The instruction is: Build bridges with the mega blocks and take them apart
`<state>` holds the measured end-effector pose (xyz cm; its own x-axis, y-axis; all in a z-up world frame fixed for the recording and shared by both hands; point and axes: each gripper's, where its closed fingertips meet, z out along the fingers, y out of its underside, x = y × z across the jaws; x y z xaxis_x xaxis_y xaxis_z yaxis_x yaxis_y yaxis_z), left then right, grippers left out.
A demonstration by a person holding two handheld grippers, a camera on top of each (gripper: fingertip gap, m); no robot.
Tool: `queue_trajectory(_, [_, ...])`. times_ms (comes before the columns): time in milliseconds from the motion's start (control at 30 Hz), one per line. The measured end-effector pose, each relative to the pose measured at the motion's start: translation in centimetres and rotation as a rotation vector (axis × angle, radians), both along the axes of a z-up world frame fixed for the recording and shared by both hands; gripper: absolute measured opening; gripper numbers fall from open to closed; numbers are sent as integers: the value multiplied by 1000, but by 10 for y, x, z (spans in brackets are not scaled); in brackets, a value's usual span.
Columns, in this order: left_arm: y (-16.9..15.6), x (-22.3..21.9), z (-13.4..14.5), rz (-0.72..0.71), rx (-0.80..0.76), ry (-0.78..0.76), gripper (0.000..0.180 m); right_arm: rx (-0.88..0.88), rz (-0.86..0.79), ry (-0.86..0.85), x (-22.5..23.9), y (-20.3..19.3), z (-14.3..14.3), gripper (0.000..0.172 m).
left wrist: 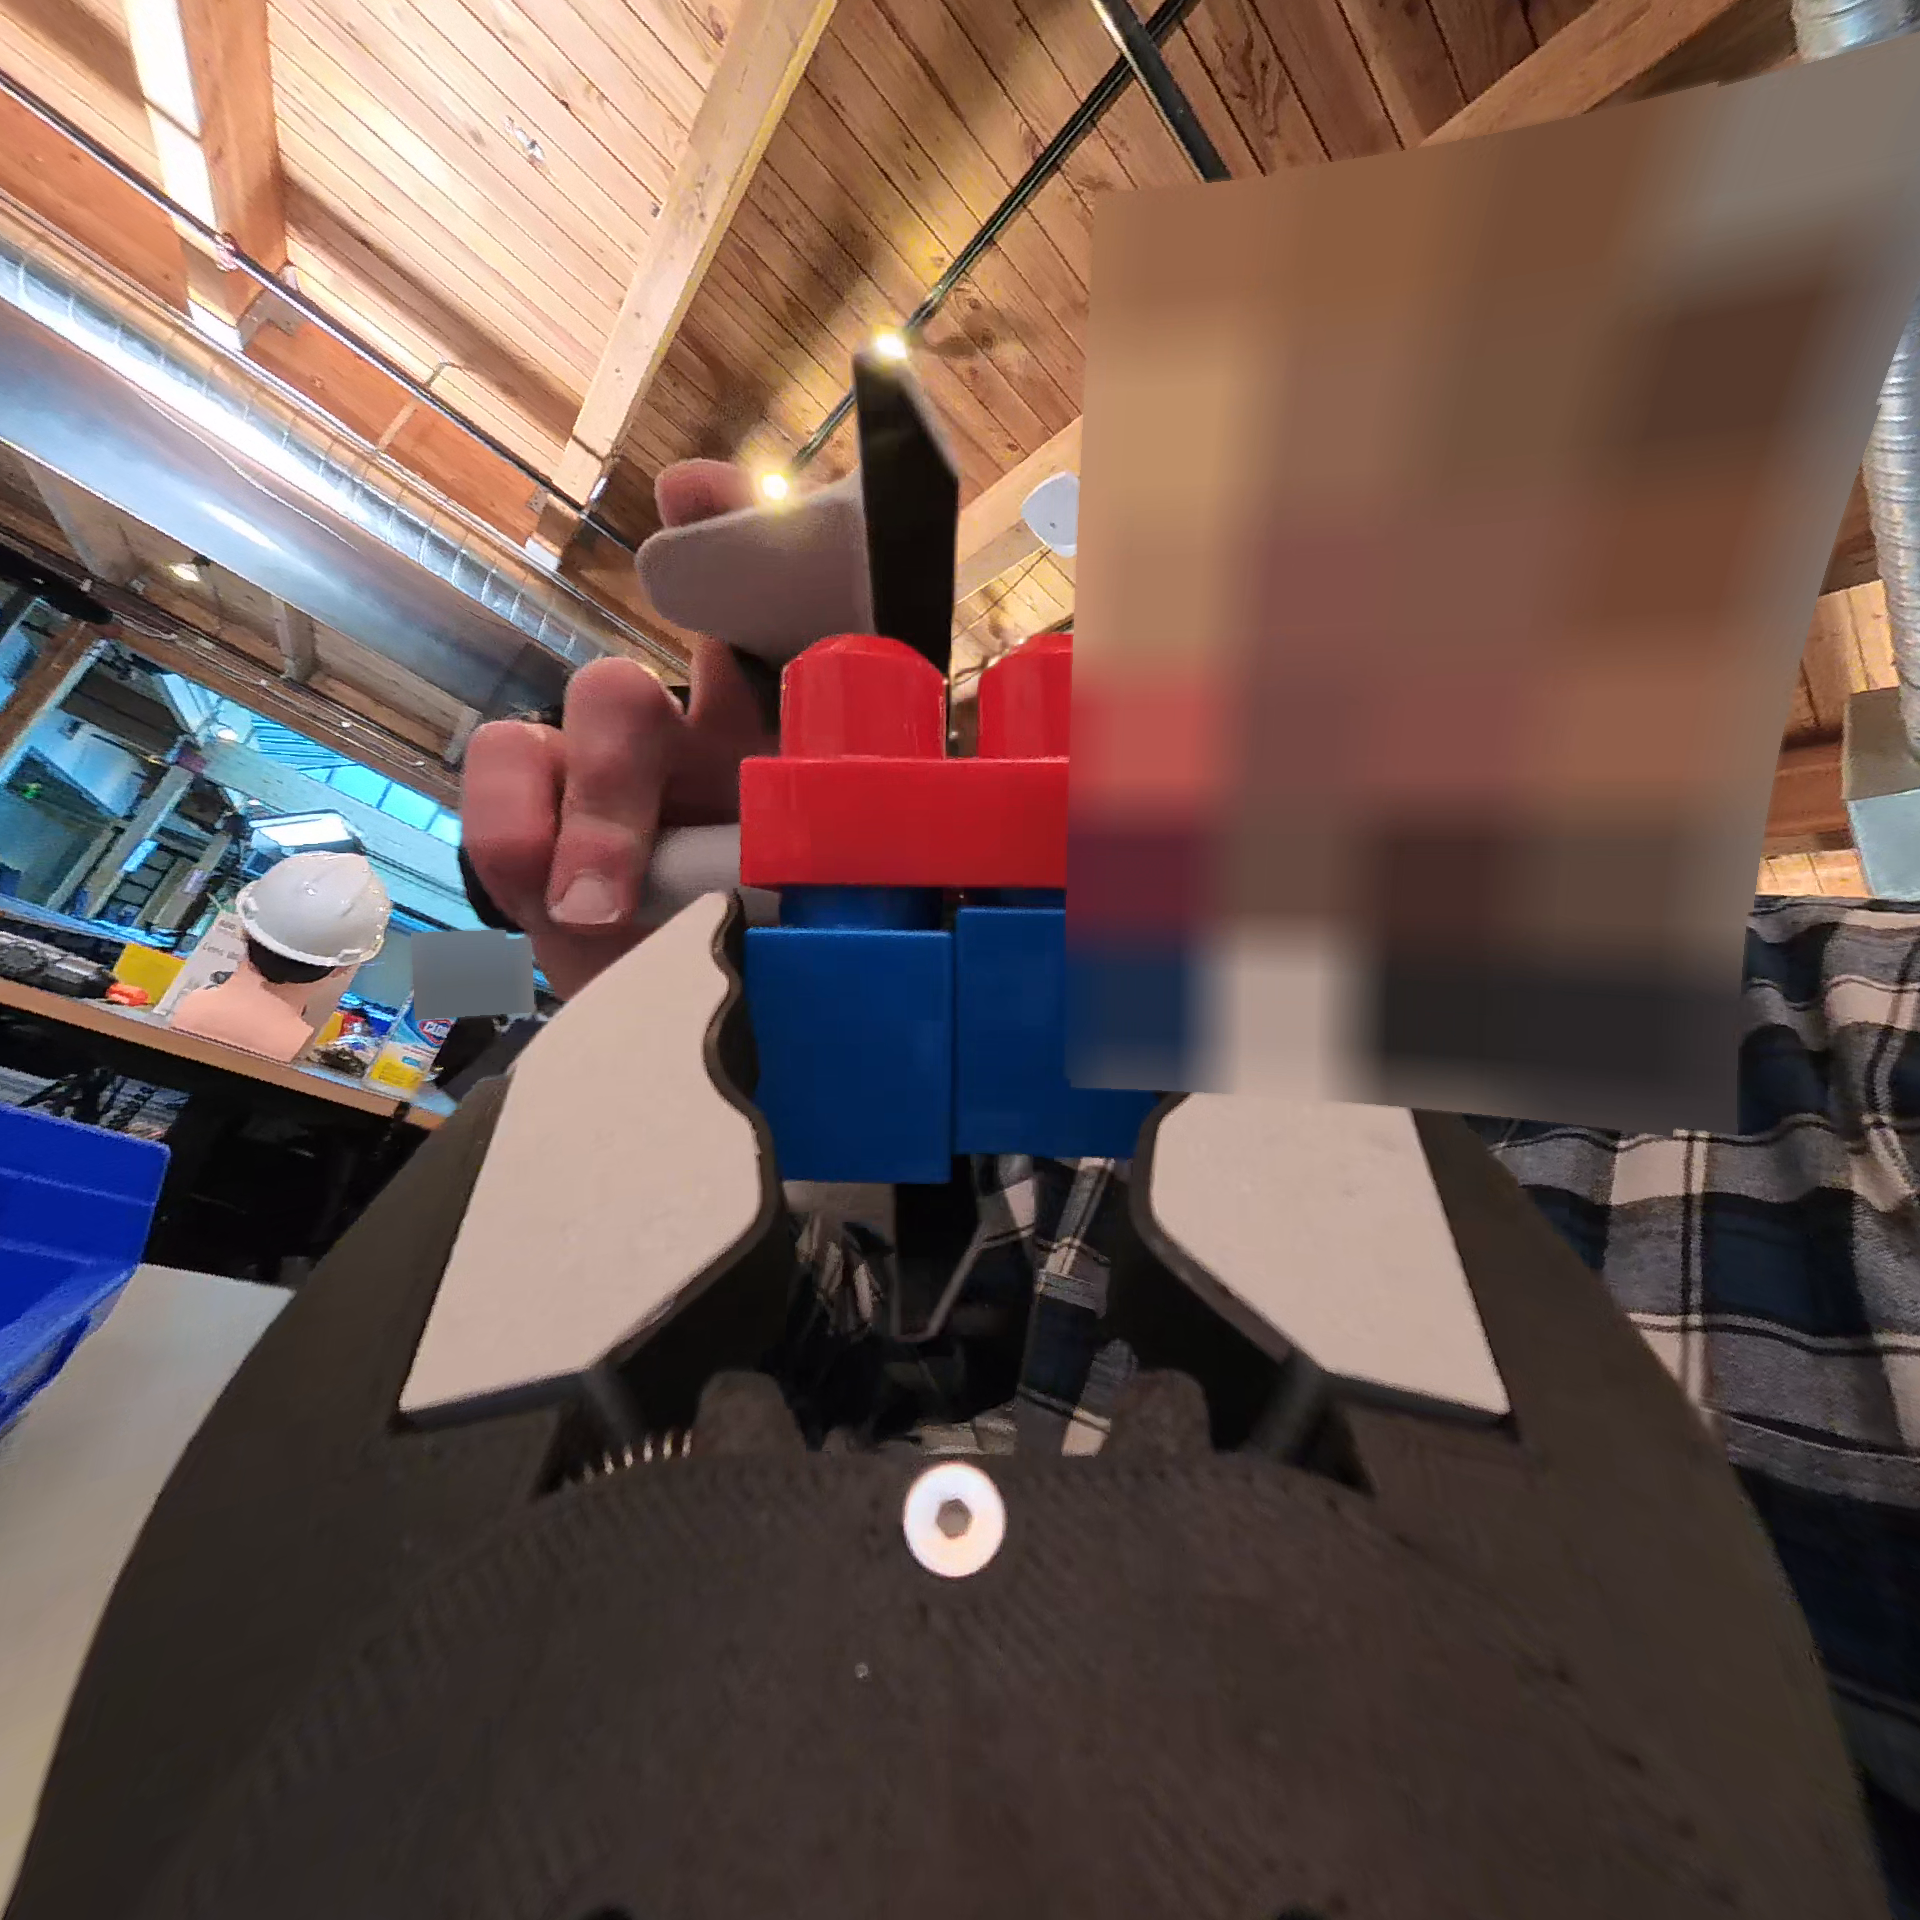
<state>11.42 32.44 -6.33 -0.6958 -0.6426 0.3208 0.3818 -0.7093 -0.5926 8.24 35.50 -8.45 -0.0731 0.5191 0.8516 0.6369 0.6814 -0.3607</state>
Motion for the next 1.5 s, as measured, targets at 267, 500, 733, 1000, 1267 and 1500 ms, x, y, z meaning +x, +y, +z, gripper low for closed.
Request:
queue_trajectory(267, [-7,1,4,-38,13,-24,73,21,10,-40,3,-4,-4,113])
queue_trajectory(500, [-3,1,3,-18,-3,-30,73,-24,-20,-39,4,1,-6,113])
queue_trajectory(733, [2,8,0,10,-40,-4,73,91,-21,31,-12,-8,4,126])
queue_trajectory(1000, [-1,12,-3,-11,-68,-8,74,55,-50,-23,-12,-4,-4,115])
queue_trajectory(1267, [-13,16,-12,-32,-24,16,78,84,-75,55,-9,0,8,116])
queue_trajectory(1500, [-14,15,-14,-22,-14,12,74,117,-45,58,-13,-2,10,127])
